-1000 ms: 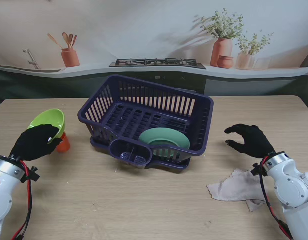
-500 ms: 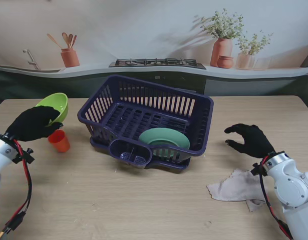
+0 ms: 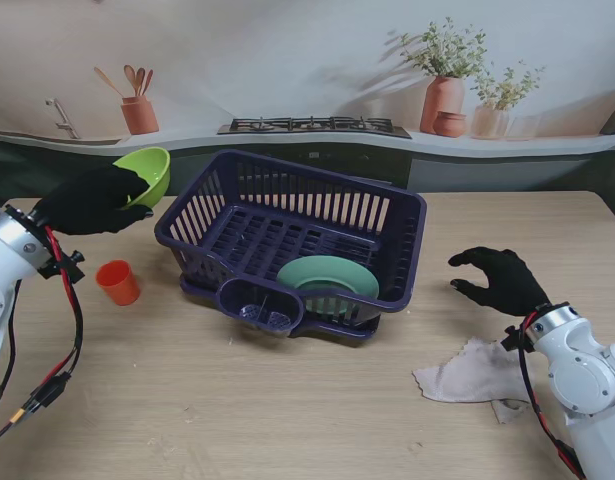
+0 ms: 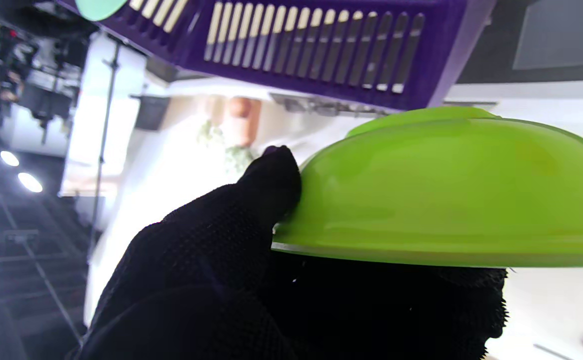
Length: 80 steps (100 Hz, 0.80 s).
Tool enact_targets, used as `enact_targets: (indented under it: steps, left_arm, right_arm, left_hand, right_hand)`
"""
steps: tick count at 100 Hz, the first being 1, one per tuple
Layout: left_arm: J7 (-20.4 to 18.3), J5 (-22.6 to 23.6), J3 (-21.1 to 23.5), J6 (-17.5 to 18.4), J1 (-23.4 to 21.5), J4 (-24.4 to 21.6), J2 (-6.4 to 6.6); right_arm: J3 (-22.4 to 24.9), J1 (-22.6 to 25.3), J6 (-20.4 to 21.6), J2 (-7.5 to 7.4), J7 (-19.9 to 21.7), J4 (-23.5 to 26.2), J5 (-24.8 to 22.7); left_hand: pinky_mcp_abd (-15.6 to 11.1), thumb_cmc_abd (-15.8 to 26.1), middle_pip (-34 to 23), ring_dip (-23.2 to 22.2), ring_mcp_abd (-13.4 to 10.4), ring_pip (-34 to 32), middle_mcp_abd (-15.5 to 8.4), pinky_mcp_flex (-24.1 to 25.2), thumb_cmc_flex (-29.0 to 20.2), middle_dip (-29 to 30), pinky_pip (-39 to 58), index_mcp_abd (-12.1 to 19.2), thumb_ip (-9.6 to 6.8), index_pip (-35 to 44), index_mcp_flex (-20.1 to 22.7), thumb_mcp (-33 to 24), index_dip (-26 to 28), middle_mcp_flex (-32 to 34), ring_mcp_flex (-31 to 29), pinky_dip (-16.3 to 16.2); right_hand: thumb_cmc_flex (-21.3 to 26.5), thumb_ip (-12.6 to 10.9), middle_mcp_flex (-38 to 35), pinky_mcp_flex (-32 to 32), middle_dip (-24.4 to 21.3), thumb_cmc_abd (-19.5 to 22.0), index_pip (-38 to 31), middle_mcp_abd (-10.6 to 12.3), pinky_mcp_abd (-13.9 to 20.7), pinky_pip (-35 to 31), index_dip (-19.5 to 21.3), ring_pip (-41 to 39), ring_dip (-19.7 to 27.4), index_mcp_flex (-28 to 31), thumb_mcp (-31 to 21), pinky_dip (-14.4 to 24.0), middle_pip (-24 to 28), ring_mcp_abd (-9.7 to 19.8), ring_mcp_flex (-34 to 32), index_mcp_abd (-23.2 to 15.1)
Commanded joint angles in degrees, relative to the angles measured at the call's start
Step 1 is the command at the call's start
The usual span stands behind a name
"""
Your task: Clear dishes and wipe the table
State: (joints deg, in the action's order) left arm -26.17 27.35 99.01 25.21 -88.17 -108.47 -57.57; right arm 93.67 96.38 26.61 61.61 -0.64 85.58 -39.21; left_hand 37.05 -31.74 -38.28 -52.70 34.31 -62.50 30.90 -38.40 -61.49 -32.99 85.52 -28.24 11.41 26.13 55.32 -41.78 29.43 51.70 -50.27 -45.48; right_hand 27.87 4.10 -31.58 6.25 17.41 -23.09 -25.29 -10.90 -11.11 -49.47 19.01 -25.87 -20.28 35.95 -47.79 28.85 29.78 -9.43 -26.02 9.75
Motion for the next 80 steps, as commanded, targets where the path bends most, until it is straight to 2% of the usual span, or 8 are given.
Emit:
enact_targets:
  steps: [1,31,49,80]
  left_arm:
    - [-1.64,-0.69,-1.02,-0.53,2.34,-0.91,0.46]
    - [-6.81,-2.96,-8.96,-6.58,10.77,-0.30,0.93]
    - [-9.66,-3.55,-14.71,-9.26,16.38,1.57,1.14]
    - [-11.12,-4.23,-23.17,-13.72,22.89,4.85,0.78]
  right_arm:
    - [0.08,0.40,-0.08,0.10,0.66,0.43,-0.02]
    - [0.04,0.57,-0.35,0.10,0.81,0.67,0.10]
    - [-0.10,0.61,-0.35,0.08,1.07,0.70,0.35]
    - [0.34,0.52,1.09,0.14,0.63,0.33,0.49]
  left_hand:
    - [-1.15,3.82,-0.82,-0.93,3.02,-0.67,0.17,-3.93,-7.17,-1.24,6.38,10.38,-1.01,2.00,2.07,-7.65,0.78,1.33,-1.29,0.02]
    - [-1.30,3.98,-0.81,-0.87,2.81,-0.59,0.12,-3.82,-7.25,-1.27,6.33,10.46,-1.09,1.82,1.96,-7.32,0.95,1.27,-1.28,0.05]
    - [-1.35,4.11,-0.74,-0.78,2.68,-0.42,0.01,-3.66,-7.30,-1.22,6.19,10.48,-1.16,1.67,1.92,-7.18,0.97,1.29,-1.23,0.10]
    - [-1.39,4.18,-0.65,-0.60,2.55,-0.11,-0.03,-3.42,-7.33,-1.21,5.93,10.56,-1.21,1.51,1.95,-6.96,0.96,1.21,-1.11,0.18]
  right_hand:
    - [-1.65,-1.03,0.99,-0.96,0.48,0.28,0.56,0.64,2.21,0.95,-0.22,0.70,0.54,0.11,1.08,0.54,0.29,1.42,1.64,0.38]
    - [-1.72,-1.02,1.03,-0.97,0.49,0.25,0.57,0.60,2.31,0.98,-0.19,0.68,0.53,0.16,1.08,0.55,0.28,1.44,1.55,0.33]
    - [-1.72,-1.03,1.04,-0.96,0.48,0.30,0.58,0.72,2.10,1.01,-0.17,0.73,0.55,0.12,1.09,0.56,0.25,1.45,1.65,0.34]
    - [-1.69,-1.04,0.99,-0.97,0.49,0.32,0.65,0.72,2.09,1.04,-0.18,0.77,0.56,0.17,1.16,0.58,0.23,1.47,1.62,0.33]
